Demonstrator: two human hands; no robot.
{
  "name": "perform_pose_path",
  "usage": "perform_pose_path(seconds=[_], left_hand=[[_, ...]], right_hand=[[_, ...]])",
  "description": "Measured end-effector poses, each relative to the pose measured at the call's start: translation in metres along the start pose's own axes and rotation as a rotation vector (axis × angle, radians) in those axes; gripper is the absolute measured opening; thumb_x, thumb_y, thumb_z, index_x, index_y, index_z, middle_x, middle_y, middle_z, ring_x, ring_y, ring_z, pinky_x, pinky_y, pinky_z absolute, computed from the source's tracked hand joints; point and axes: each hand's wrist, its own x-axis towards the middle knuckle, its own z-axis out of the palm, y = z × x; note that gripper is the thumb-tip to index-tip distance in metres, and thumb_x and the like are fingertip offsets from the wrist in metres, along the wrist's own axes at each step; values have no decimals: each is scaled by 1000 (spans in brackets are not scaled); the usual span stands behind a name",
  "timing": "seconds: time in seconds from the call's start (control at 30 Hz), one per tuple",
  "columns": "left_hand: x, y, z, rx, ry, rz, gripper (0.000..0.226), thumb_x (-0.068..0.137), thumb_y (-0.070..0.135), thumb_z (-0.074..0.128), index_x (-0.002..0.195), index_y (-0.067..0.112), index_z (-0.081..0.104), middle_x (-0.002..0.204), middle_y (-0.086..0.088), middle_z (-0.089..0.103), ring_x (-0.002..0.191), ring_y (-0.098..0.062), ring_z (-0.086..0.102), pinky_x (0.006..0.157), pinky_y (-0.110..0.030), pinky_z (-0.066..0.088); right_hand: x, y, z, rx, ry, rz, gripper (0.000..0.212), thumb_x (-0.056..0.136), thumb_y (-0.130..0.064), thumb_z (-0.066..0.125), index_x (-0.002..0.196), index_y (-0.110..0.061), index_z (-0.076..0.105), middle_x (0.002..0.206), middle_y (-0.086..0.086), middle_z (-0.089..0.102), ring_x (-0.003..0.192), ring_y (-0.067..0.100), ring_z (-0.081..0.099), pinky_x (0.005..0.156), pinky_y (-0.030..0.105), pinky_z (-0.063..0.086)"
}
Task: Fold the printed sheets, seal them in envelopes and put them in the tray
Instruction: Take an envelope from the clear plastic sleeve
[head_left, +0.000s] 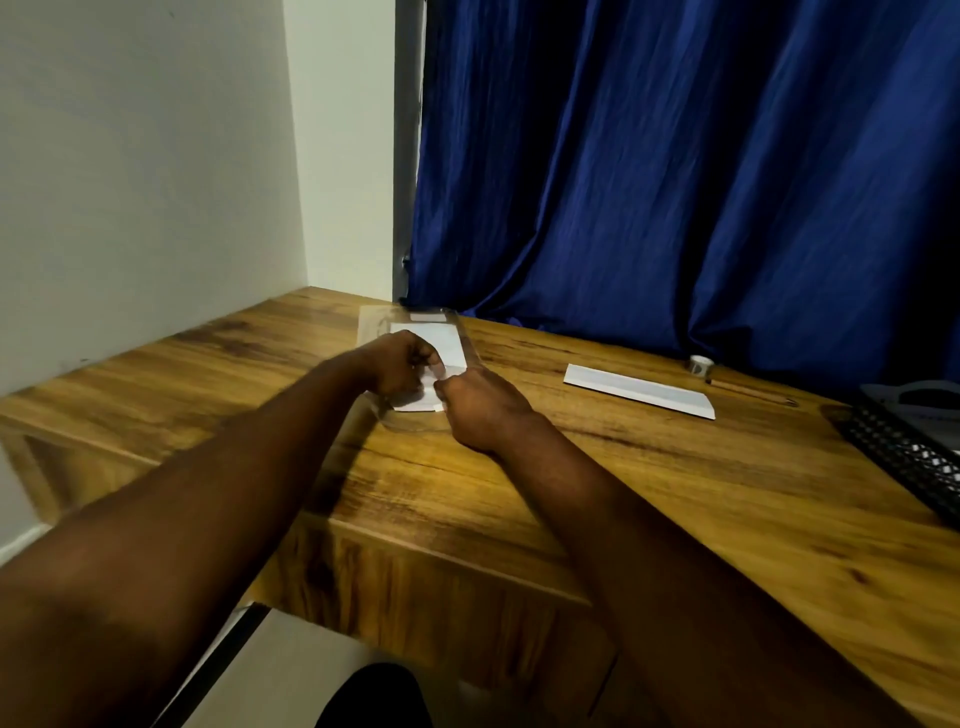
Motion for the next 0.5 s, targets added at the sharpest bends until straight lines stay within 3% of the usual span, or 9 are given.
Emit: perform_pose_path(seconds=[0.1, 0.2, 0.3, 0.43, 0.5], left_hand=[[-6, 1, 5, -50, 64, -11, 41, 79, -7, 74, 103, 27, 76, 103, 0, 78, 99, -22, 71, 87, -34, 57], [-8, 2, 7, -79, 115, -27, 38, 80, -5, 75, 103, 25, 77, 102, 2, 77, 98, -20, 70, 87, -35, 59], [-8, 0, 9, -47, 131, -15, 36, 81, -3, 73, 96, 30, 75, 97, 4, 75, 95, -17, 69, 77, -25, 52], [-4, -3, 8, -31, 146, -9, 36, 84, -5, 71, 111, 18, 79, 105, 2, 76, 100, -17, 69, 84, -25, 49], [-5, -2, 8, -3, 136, -2, 36, 86, -5, 70, 111, 20, 79, 97, 7, 74, 94, -13, 67, 78, -21, 47]], right_hand=[[-5, 3, -4, -34, 30, -29, 42, 100, -9, 56, 140, -21, 64, 128, 15, 64, 116, 31, 61, 91, 37, 51], [-9, 2, -6, -73, 92, -84, 39, 101, -9, 60, 135, -24, 69, 127, 11, 65, 117, 28, 59, 95, 38, 48], [-13, 2, -7, -121, 155, -146, 37, 100, -12, 62, 132, -28, 71, 122, 6, 68, 119, 25, 55, 102, 41, 40], [-17, 4, -6, -128, 239, -193, 33, 95, -19, 66, 125, -27, 74, 117, 2, 74, 116, 22, 56, 97, 44, 38], [-20, 7, -9, -128, 302, -214, 29, 94, -22, 67, 121, -28, 76, 114, -2, 75, 115, 21, 56, 96, 45, 34]])
